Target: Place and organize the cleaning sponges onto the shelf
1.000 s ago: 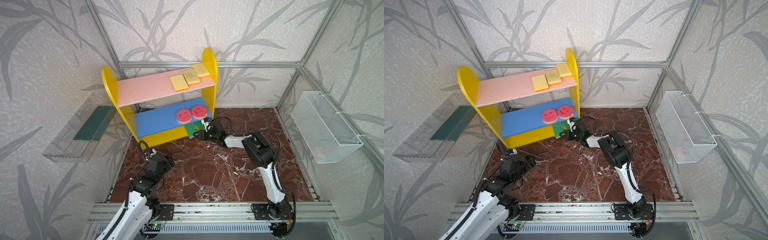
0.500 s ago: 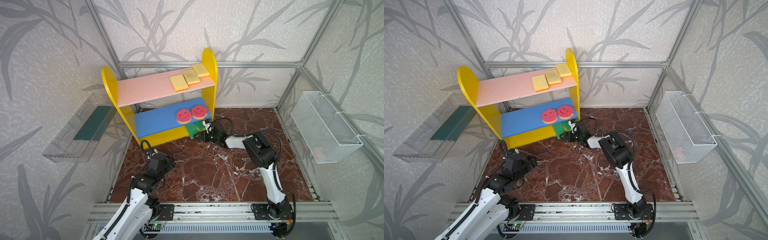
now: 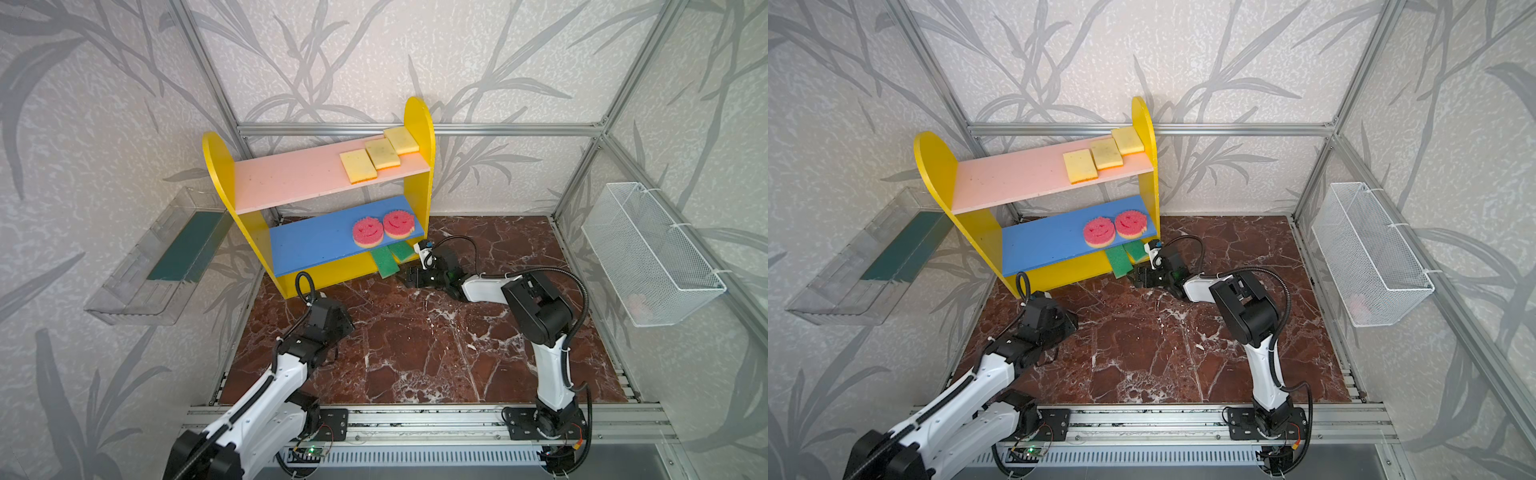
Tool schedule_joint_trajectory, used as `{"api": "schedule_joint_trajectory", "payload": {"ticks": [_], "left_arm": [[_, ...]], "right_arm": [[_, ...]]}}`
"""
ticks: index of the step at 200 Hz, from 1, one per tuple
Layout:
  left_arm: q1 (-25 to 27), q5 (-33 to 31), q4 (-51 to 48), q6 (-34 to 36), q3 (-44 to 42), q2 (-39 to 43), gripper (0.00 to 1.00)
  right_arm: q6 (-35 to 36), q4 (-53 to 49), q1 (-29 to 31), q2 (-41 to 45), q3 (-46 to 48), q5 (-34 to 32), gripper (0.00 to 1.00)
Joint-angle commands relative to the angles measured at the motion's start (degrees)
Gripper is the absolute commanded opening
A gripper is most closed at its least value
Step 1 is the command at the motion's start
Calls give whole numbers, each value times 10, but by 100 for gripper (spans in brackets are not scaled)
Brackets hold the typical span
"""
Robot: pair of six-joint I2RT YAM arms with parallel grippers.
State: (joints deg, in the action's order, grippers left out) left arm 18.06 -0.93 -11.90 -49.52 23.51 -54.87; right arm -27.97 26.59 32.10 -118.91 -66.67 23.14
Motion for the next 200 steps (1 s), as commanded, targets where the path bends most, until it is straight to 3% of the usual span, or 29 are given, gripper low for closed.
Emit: {"api": "schedule_joint_trajectory", "payload": {"ticks": [1, 25, 71, 137, 183, 200], "left_arm": [[4, 19, 118, 0, 28, -64, 27], [11, 25, 181, 3, 62, -155, 22], [54, -20, 356, -18, 87, -296, 21], [61, -62, 524, -40, 124, -471, 17], [60, -82, 630, -42, 139, -549, 17], [60, -84, 627, -37, 154, -569, 17]], "right_arm": [[-28, 30, -30, 53, 41, 30, 69], [-33, 24, -47, 106, 101, 40, 60], [-38, -11, -49, 206, 192, 35, 58], [-14, -64, -50, 388, 306, 13, 58], [-20, -60, -50, 415, 322, 19, 58], [-25, -52, -49, 410, 324, 24, 58]]}}
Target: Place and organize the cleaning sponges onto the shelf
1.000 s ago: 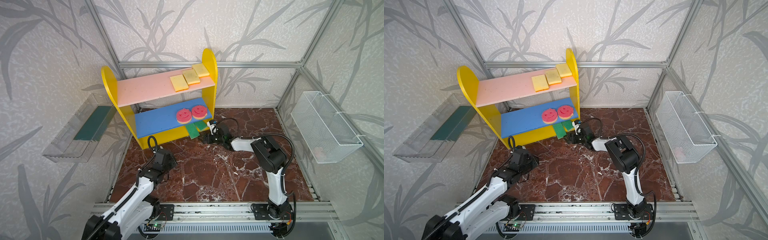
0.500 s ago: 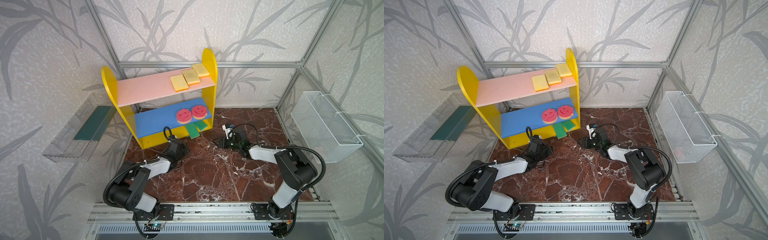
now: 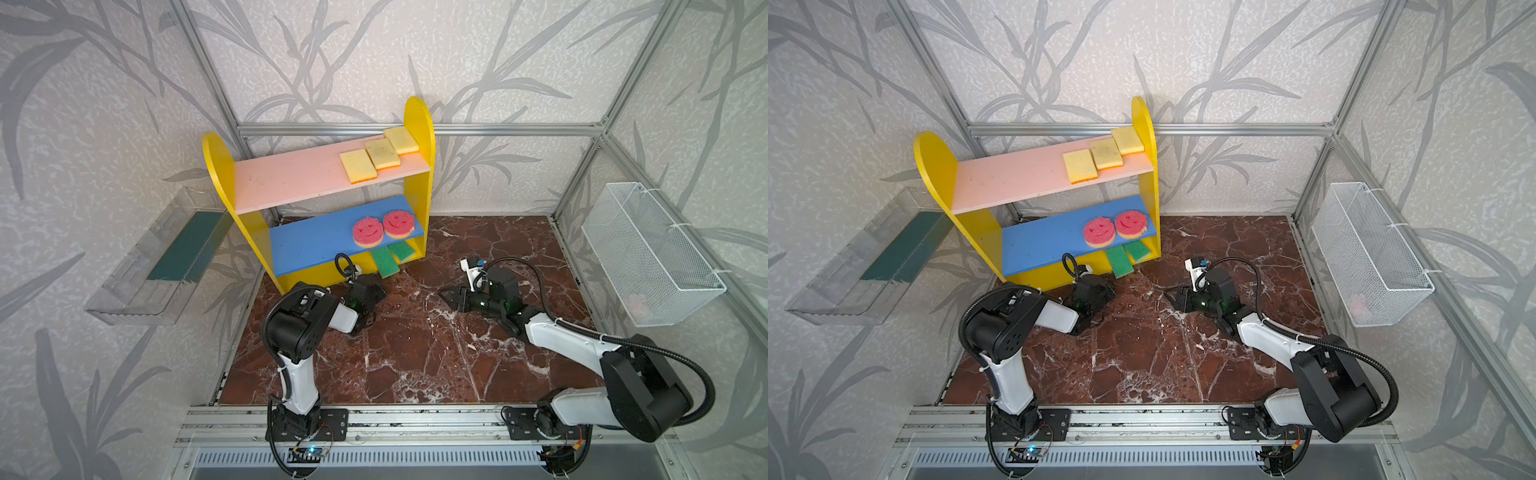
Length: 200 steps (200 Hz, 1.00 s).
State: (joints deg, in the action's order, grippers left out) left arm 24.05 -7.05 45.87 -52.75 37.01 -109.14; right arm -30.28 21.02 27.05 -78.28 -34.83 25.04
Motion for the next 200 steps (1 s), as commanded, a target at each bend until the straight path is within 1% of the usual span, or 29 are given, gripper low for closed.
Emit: {"api": "schedule_joint_trajectory", "payload": {"ticks": [1, 67, 110, 136, 181, 194, 200], "left_arm": [[0, -23, 50, -5, 19, -27, 17], [1, -7, 82, -13, 42, -78, 17], [21, -7, 89, -14, 62, -91, 16], [23, -12, 96, -22, 59, -94, 15], [12, -20, 99, -23, 18, -48, 17], [6, -19, 106, -28, -6, -26, 18], [3, -16, 111, -29, -18, -16, 19]], "right_arm": [[-2, 5, 1, 4, 7, 5, 58], [-17, 37, 1, -5, 21, 11, 58], [-24, 49, 1, -17, 21, 17, 58], [-26, 51, 1, -22, 20, 21, 58], [-23, 51, 3, -43, 12, 24, 58], [-22, 44, 2, -68, -5, 32, 63], [-22, 43, 2, -82, -15, 41, 65]]}}
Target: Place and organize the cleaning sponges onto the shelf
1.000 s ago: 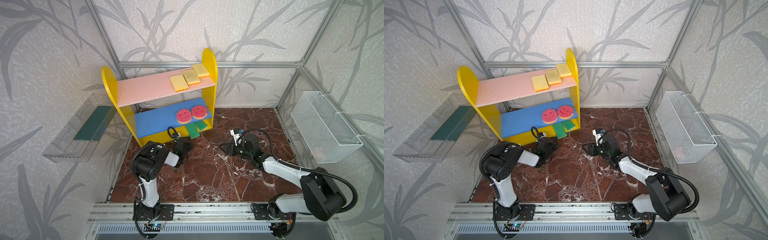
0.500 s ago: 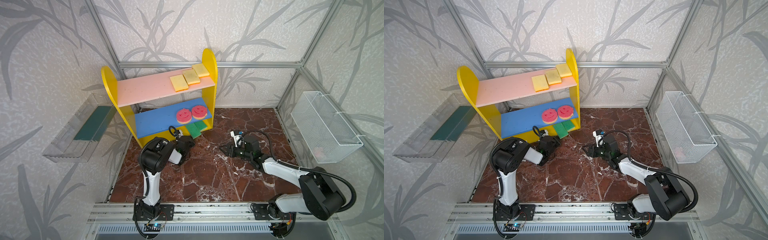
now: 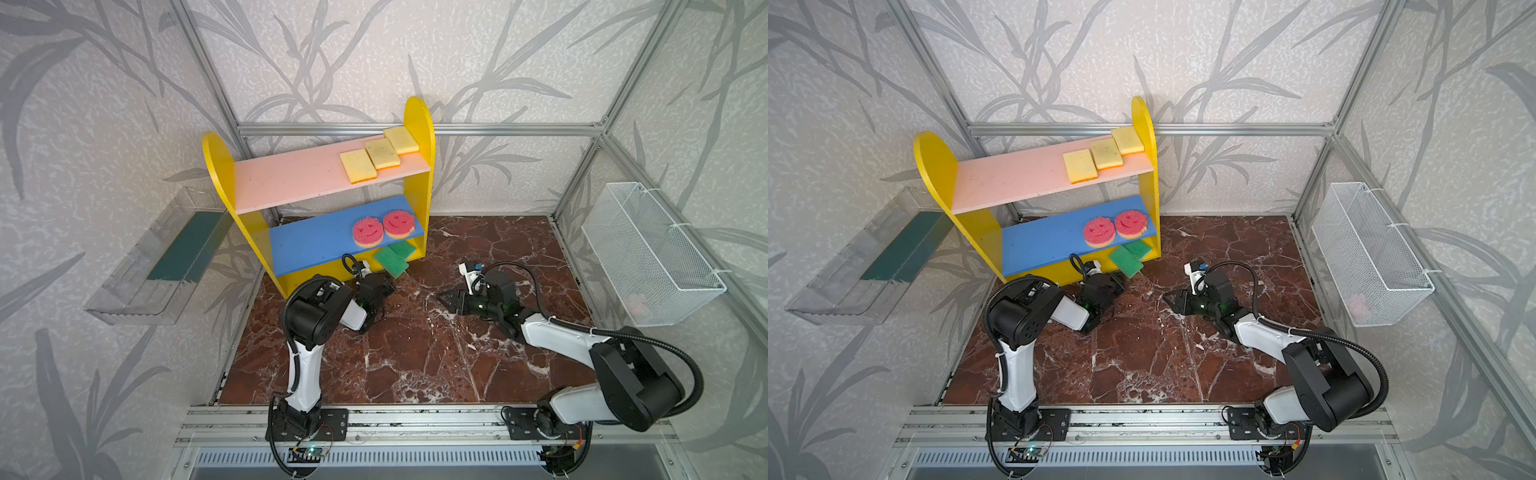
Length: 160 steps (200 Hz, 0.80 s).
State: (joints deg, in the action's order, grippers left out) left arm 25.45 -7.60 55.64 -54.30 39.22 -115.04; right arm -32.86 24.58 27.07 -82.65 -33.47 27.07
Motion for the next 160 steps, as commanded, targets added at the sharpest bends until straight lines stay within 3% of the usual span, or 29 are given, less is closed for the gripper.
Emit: {"api": "schedule_joint_trajectory", "payload": {"ticks": [1, 35, 69, 98, 135, 160], "left_arm": [[-11, -10, 15, -13, -42, 45, 20], [-15, 8, 0, 6, -100, 130, 52], [-14, 31, -86, 37, -135, 235, 85], [-12, 31, -209, 58, -156, 341, 91], [-8, 0, -443, 88, -156, 499, 92], [-8, -4, -513, 96, -177, 592, 92]], "right_arm": [[4, 7, 1, -41, -31, 22, 65], [-32, 27, 3, -122, -89, 34, 66], [-140, 91, 10, -229, -150, 23, 59], [-208, 103, 34, -320, -229, -10, 57], [-247, 88, 56, -399, -307, -53, 53], [-258, 68, 68, -433, -350, -76, 52]]}}
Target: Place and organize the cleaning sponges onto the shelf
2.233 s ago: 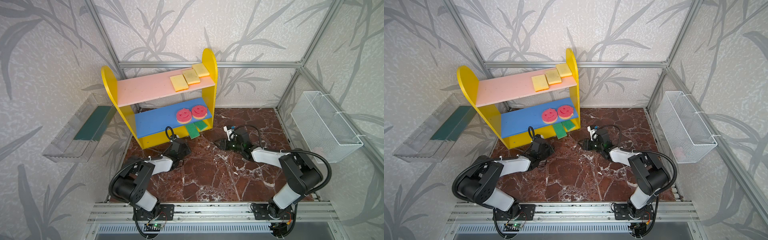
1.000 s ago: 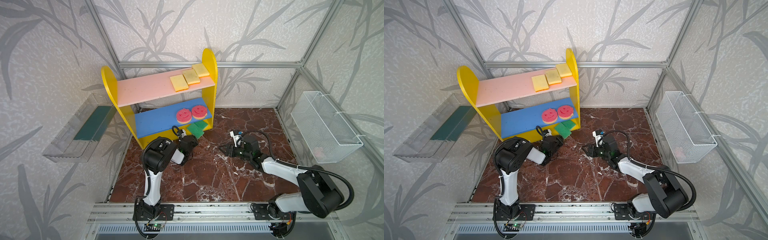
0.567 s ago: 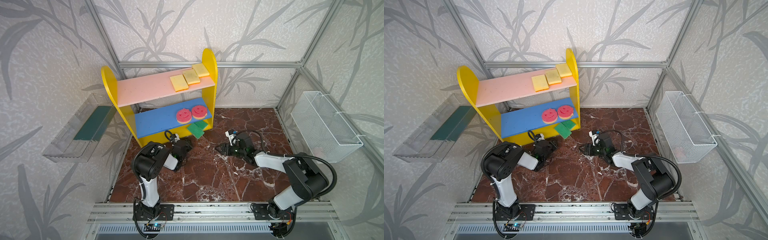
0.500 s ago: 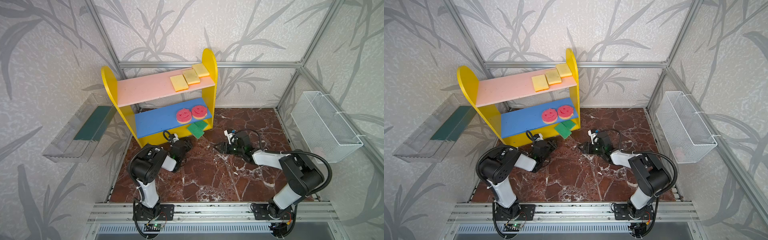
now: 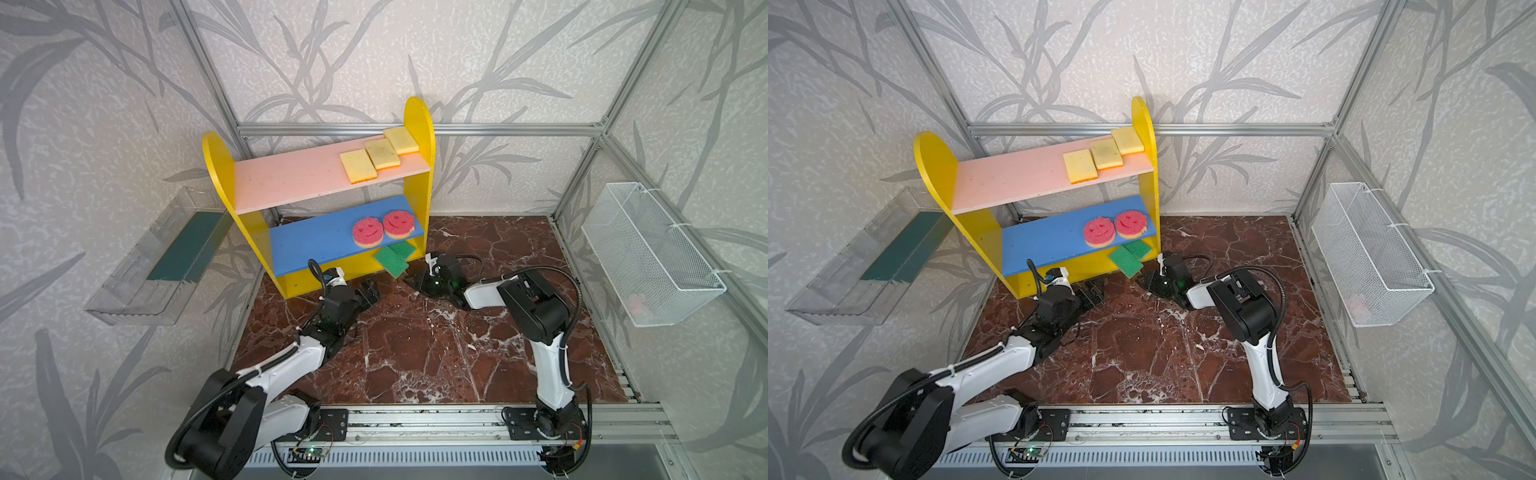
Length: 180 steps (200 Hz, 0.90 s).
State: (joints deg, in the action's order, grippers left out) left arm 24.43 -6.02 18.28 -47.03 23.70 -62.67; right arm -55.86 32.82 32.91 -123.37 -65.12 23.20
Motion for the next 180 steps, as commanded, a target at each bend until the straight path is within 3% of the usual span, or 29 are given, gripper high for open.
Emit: {"api": "schedule_joint_trajectory", "payload": {"ticks": [1, 47, 114, 180], "left_arm": [[2, -19, -140, 23, -23, 71, 92], [2, 0, -177, 10, -73, 181, 91], [1, -4, -218, 18, -101, 256, 92], [-2, -7, -248, 17, -107, 293, 92]], "right_arm": [[-29, -16, 11, -27, -35, -39, 52], [-43, -42, 19, -64, -77, -80, 48], [-56, -64, 29, -82, -96, -124, 37], [-55, -67, 29, -97, -111, -133, 13]]}}
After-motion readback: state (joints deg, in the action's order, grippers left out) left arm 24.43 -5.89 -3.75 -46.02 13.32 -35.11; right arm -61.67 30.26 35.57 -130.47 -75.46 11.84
